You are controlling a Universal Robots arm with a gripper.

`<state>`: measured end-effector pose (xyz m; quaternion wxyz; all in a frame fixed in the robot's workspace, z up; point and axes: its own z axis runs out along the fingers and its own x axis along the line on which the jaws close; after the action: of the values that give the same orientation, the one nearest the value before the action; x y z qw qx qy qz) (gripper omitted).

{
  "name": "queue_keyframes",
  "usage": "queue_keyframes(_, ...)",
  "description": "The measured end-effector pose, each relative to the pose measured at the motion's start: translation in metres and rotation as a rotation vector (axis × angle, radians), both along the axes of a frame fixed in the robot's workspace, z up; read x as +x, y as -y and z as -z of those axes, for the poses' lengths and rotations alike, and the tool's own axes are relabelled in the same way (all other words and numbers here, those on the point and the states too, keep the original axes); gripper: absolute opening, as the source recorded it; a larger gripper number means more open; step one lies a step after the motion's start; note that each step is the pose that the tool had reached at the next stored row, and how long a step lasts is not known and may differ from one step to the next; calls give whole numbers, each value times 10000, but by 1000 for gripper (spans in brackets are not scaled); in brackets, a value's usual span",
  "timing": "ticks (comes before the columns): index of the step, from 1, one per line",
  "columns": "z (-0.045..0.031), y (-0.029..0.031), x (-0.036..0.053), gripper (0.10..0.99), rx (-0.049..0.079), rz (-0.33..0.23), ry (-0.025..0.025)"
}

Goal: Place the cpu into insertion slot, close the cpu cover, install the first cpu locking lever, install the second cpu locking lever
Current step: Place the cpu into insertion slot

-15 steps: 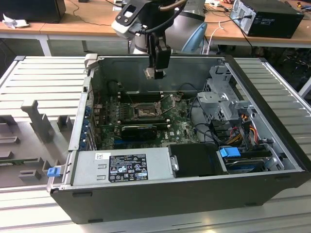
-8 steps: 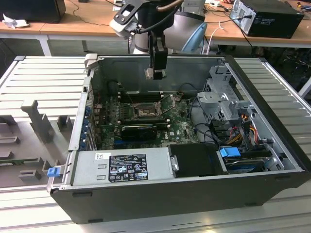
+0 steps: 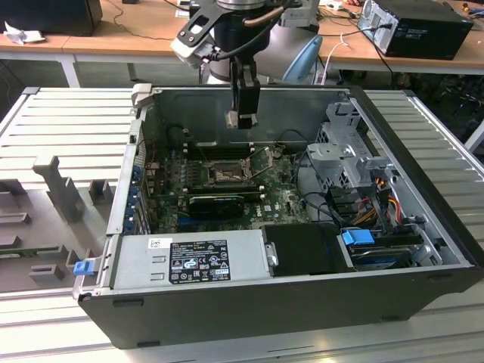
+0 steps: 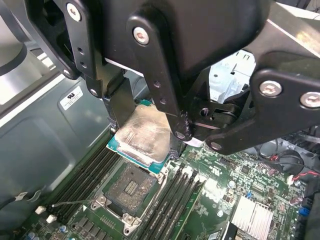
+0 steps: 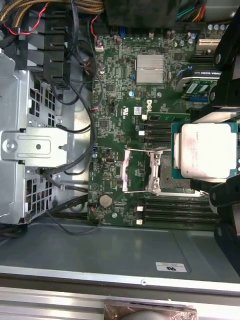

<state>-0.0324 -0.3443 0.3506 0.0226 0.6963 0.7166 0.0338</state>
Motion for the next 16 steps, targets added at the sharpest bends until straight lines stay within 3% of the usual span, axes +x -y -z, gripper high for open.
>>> queue_keyframes(16, 101, 0, 0, 525, -3, 0, -1)
